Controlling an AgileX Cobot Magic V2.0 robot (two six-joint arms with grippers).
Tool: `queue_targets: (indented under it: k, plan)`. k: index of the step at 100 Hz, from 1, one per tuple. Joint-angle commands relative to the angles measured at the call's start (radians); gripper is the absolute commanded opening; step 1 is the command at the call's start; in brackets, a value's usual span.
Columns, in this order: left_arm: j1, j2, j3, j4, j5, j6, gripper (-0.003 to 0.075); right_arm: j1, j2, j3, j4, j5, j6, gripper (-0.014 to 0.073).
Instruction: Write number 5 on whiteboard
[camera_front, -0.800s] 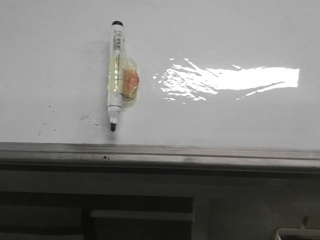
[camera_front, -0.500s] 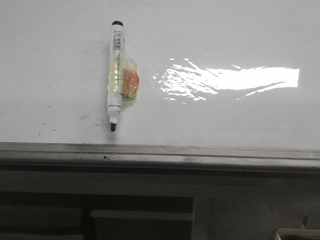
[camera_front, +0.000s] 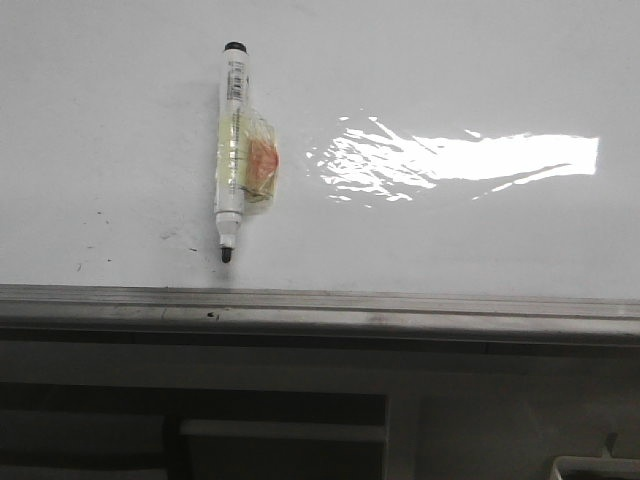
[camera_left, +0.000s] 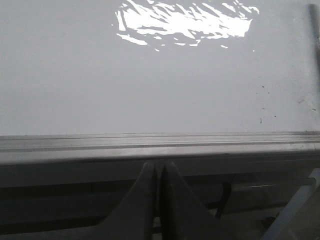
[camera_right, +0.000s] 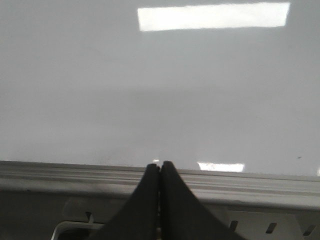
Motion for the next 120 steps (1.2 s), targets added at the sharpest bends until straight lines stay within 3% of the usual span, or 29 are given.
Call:
queue_targets:
  k: [1,24,32,53,63,76,99,109,120]
  plan:
    - [0.004,-0.027,0.025,0.010,-0.044,-0.011,-0.0020,-0.009,-0.017,0.021,-0.025,-0.020,0.000,-0.0043]
    - [0.004,-0.027,0.025,0.037,-0.061,-0.011,-0.0020,-0.009,-0.017,0.021,-0.044,-0.227,0.000,-0.0043]
    - [0.004,-0.027,0.025,0.022,-0.114,-0.011,-0.0020,-0.009,-0.017,0.021,0.029,-0.342,0.000,-0.0043]
    - [0.004,-0.027,0.025,-0.289,-0.409,-0.011,-0.0020,-0.009,-0.017,0.021,0.279,-0.352,0.001,-0.0043]
    - [0.004,-0.027,0.025,-0.410,-0.479,-0.011,-0.0020,-0.009,-0.017,0.021,0.351,-0.370,0.001,-0.0043]
    - [0.004,-0.027,0.025,-0.485,-0.481,-0.011,-0.0020,-0.009,-0.017,0.003,0.379,-0.447,0.002,-0.0043]
    - [0.004,-0.025,0.004,-0.511,-0.484,-0.013,-0.0020,-0.009,-0.017,-0.114,0.377,-0.399,0.002,-0.0043]
    - [0.004,0.006,-0.054,-0.487,-0.385,-0.004,-0.0020,-0.009,-0.010,-0.198,0.358,-0.256,0.002,-0.0043]
    - [0.004,0.096,-0.168,-0.350,-0.214,0.004,-0.0020,0.003,0.026,-0.255,0.344,-0.161,-0.011,-0.0043]
